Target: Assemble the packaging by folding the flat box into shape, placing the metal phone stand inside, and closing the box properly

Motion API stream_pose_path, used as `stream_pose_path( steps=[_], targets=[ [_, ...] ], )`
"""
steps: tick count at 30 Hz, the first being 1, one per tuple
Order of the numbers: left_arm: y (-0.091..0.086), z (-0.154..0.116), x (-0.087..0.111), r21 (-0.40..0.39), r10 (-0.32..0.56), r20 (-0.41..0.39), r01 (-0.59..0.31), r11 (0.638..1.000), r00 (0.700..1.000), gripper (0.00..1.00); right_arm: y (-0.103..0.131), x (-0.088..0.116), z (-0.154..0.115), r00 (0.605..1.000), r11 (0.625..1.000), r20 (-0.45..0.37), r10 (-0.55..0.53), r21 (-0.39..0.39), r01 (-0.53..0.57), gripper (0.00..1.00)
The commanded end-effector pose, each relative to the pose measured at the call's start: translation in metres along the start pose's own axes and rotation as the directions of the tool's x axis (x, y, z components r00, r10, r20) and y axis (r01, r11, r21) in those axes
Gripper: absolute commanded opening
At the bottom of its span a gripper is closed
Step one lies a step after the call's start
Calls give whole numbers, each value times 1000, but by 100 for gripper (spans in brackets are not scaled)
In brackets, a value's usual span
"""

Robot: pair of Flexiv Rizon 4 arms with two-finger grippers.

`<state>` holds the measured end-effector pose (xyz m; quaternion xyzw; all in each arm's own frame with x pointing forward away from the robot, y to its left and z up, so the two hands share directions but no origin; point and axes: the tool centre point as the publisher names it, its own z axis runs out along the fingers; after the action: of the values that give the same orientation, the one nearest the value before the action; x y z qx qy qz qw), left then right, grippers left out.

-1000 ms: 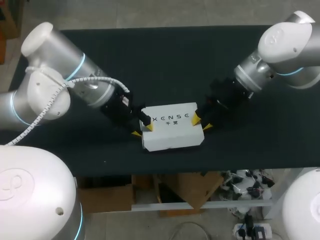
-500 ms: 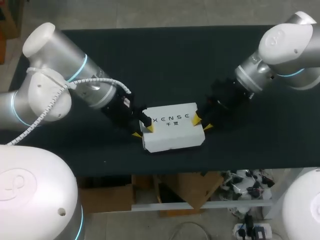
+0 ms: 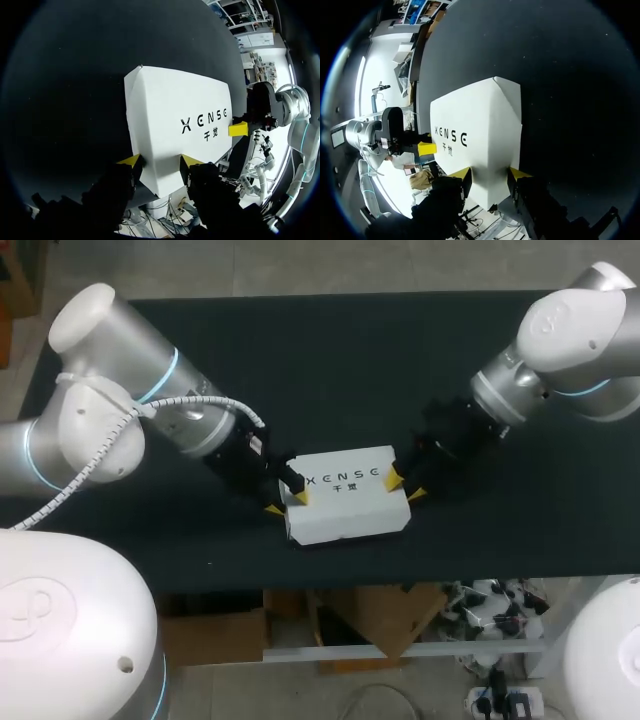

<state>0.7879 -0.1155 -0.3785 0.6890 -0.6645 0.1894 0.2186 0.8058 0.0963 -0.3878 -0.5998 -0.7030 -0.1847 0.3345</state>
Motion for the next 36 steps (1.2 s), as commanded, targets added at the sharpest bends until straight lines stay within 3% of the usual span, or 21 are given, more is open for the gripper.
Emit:
stream_pose_path(
  steps=[1,36],
  targets=[
    [1,2,3,4,-2,5,2,1000,1000,49,-2,3,1,1000,1000,5,2,-6,-2,48],
    [0,-6,9,-24,-37,37,38,999,999,49,-3,5,-6,998,998,17,59,10,-59,46]
  ],
)
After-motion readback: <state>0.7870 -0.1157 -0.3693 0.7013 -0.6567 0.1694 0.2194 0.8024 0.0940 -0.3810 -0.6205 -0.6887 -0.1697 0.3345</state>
